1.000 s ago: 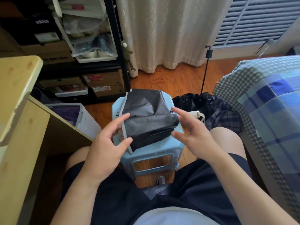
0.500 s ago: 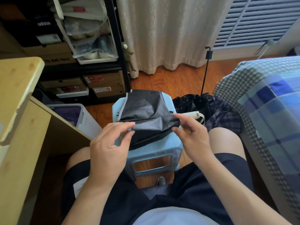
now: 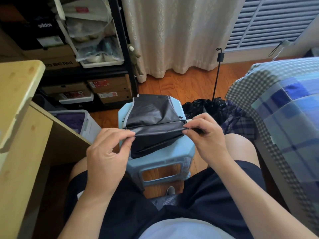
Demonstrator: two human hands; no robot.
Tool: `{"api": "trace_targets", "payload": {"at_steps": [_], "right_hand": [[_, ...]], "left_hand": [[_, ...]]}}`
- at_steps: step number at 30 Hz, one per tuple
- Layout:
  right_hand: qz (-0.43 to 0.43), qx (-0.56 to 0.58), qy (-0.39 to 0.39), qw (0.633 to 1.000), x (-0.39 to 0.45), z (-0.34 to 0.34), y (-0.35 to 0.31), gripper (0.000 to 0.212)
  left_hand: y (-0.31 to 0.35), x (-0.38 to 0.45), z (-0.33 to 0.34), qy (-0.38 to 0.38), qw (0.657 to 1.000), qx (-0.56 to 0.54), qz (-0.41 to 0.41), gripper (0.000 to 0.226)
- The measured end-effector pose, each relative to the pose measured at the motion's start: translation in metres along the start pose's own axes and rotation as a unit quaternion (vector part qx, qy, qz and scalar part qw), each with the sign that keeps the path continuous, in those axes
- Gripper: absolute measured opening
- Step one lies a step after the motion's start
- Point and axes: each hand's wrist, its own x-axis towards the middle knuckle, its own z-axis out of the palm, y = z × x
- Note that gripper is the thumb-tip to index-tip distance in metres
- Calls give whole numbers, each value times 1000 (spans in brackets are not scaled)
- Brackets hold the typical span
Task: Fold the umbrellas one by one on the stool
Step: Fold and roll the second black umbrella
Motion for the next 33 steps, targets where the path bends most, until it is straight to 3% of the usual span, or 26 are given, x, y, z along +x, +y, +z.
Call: {"api": "trace_targets", "payload": {"at_steps": [4, 11, 16, 24, 33], "right_hand": [[4, 42, -14, 999, -2, -2, 3, 28], [135, 111, -13, 985, -11, 9, 11, 33], [103, 82, -21, 991, -14, 13, 2, 47], [69, 89, -8, 994, -10, 11, -12, 36], [78, 115, 0, 990, -7, 3, -9, 46]], "left_hand": [[2, 1, 0, 4, 1000, 10, -24, 10], [1, 2, 0, -17, 997, -20, -69, 9], [-2, 2, -1, -25, 997, -11, -69, 8], [-1, 2, -1, -26, 996, -30, -82, 11], [-7, 3, -3, -33, 994, -24, -98, 9]]}}
